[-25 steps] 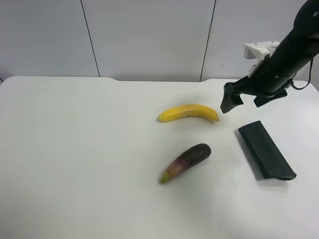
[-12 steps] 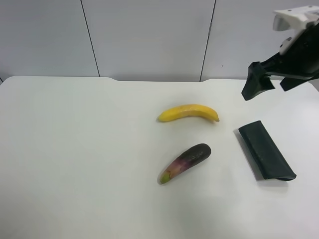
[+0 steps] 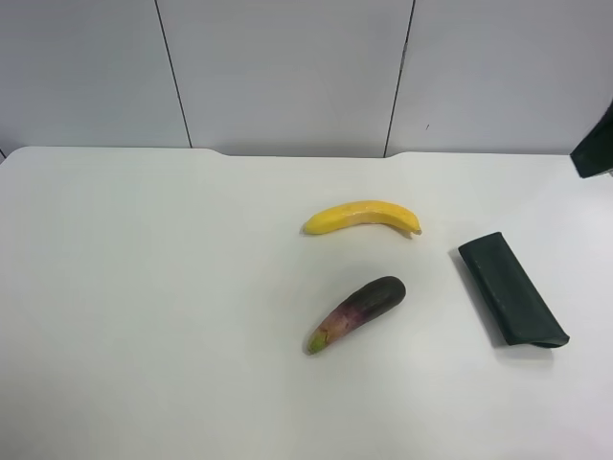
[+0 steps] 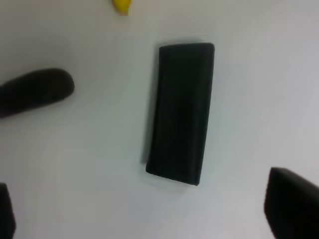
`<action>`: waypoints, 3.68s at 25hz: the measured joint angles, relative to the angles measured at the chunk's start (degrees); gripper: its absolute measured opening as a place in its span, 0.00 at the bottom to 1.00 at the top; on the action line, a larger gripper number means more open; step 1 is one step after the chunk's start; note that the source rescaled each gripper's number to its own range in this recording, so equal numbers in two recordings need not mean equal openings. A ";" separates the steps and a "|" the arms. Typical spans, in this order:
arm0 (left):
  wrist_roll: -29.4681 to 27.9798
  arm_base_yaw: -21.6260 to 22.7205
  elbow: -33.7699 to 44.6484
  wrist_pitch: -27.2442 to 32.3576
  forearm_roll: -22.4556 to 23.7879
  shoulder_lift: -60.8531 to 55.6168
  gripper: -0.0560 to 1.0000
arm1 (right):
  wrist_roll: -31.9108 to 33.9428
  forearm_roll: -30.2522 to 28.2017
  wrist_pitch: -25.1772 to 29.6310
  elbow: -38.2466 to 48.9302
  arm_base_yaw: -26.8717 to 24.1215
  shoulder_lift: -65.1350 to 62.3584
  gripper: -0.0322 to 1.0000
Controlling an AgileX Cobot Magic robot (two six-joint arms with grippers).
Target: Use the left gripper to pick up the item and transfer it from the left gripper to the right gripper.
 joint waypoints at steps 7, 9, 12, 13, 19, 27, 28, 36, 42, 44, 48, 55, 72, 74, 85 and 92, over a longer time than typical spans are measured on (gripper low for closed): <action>0.00 0.00 0.00 0.00 0.00 0.00 0.99 | 1.18 -0.44 0.37 11.98 0.00 -19.62 1.00; 0.00 0.00 0.00 0.00 0.00 0.00 0.99 | 1.18 -0.64 0.39 15.84 0.00 -25.05 1.00; 0.00 0.00 0.00 0.00 0.00 0.00 0.99 | 1.44 -0.64 0.45 20.89 0.00 -32.48 1.00; 0.00 0.00 0.00 0.00 0.00 0.00 0.99 | 1.63 -0.64 0.51 22.55 0.00 -34.84 1.00; 0.00 0.00 0.00 0.00 0.00 0.00 0.99 | 2.11 -0.59 -3.19 29.62 0.00 -45.80 1.00; 0.00 0.00 0.00 0.00 0.00 0.00 0.99 | 2.24 -0.41 -7.64 33.38 0.00 -49.80 1.00; 0.00 0.00 0.00 0.00 0.00 0.00 0.99 | 2.24 -0.36 -7.84 33.38 0.00 -49.80 1.00; 0.00 0.15 0.00 0.00 0.00 0.00 0.99 | 2.24 -0.36 -8.26 33.38 0.00 -49.80 1.00; 0.00 5.57 0.00 0.00 0.00 0.00 0.99 | 2.24 -0.36 -8.26 33.38 0.00 -49.94 1.00; 0.00 7.32 0.00 0.00 0.00 0.00 0.99 | 2.24 -0.36 -8.26 33.38 0.00 -50.71 1.00; 0.00 9.34 0.00 0.00 0.00 0.00 0.99 | 2.24 -0.36 -8.46 33.43 0.00 -54.58 1.00; 0.00 11.81 0.00 0.00 0.00 0.00 0.99 | 2.24 -0.09 -8.46 33.43 0.10 -55.43 1.00; 0.06 12.01 0.00 0.00 0.00 0.00 0.99 | 2.24 -0.02 -8.46 33.43 0.10 -55.43 1.00; 0.06 12.01 0.00 0.00 0.00 0.00 0.99 | 2.24 -0.02 -8.46 33.43 0.10 -55.43 1.00; 0.06 12.01 0.00 0.00 0.00 0.00 0.99 | 2.24 -0.02 -8.46 33.43 0.10 -55.43 1.00; 0.06 12.01 0.00 0.00 0.00 0.00 0.99 | 2.24 -0.02 -8.46 33.43 0.10 -55.43 1.00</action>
